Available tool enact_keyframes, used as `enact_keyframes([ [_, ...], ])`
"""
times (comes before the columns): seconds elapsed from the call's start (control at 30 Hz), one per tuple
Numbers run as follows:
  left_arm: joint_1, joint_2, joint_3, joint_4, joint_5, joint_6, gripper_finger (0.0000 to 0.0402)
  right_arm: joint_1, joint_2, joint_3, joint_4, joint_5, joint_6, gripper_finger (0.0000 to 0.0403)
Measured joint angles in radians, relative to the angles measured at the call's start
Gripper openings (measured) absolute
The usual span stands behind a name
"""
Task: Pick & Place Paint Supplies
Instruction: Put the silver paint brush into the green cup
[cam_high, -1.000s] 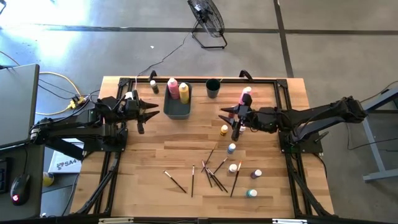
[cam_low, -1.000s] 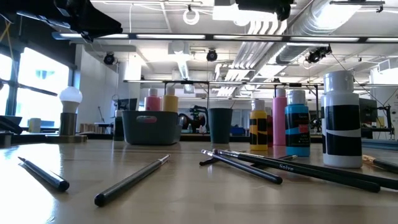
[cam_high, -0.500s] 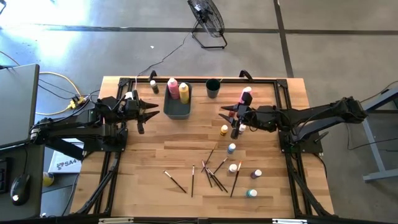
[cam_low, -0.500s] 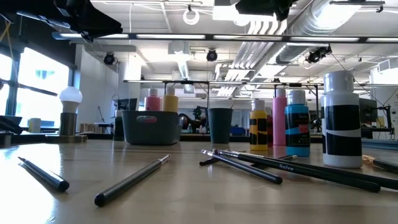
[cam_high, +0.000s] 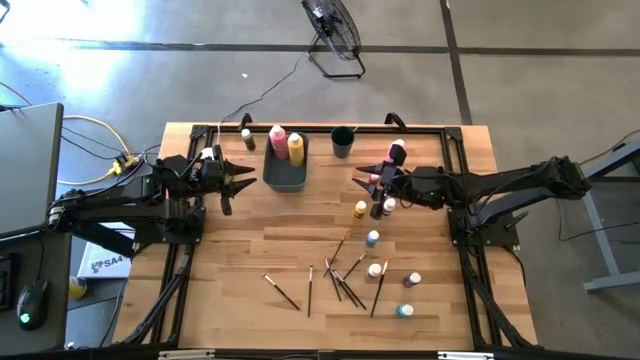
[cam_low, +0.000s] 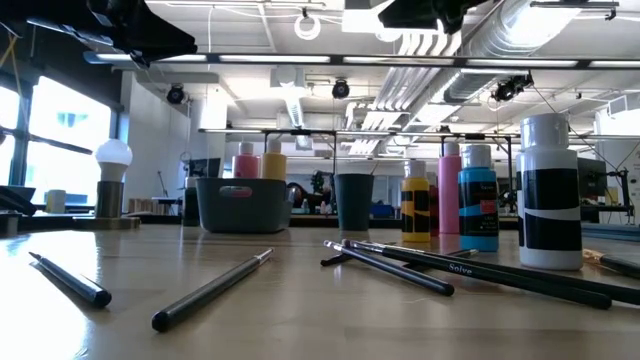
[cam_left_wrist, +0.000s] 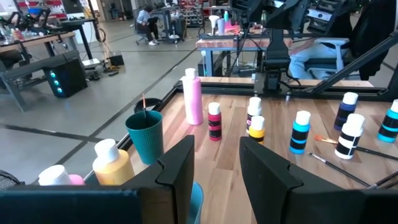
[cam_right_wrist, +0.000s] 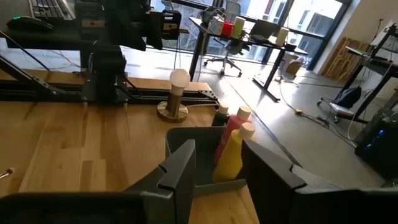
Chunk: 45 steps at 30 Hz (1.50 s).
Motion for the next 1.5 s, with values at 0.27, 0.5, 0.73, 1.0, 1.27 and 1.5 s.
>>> enact_keyframes([
  [0.27, 0.0, 0.0, 0.0, 0.001, -0.007, 0.0, 0.0125, 0.0, 0.0, 0.0, -0.053, -0.001, 0.108, 0.0125],
  [0.5, 0.0, 0.0, 0.0, 0.001, -0.003, -0.039, 0.0125, 0.0, 0.001, 0.0, -0.136, -0.12, 0.206, 0.0125],
  [0.73, 0.0, 0.0, 0.0, 0.01, 0.08, -0.07, 0.0125, 0.001, 0.033, 0.0, -0.159, -0.269, 0.16, 0.0125],
  [1.0, 0.0, 0.016, -0.001, 0.003, 0.236, -0.073, 0.0125, -0.019, 0.119, 0.0, -0.047, -0.236, 0.125, 0.0125],
  [1.27, 0.0, 0.07, 0.003, 0.015, 0.418, -0.079, 0.0125, -0.046, 0.151, 0.0, 0.011, -0.242, 0.11, 0.0125],
  [1.5, 0.0, 0.126, 0.003, 0.017, 0.437, 0.03, 0.0125, -0.046, 0.151, 0.0, 0.02, -0.244, 0.111, 0.0125],
])
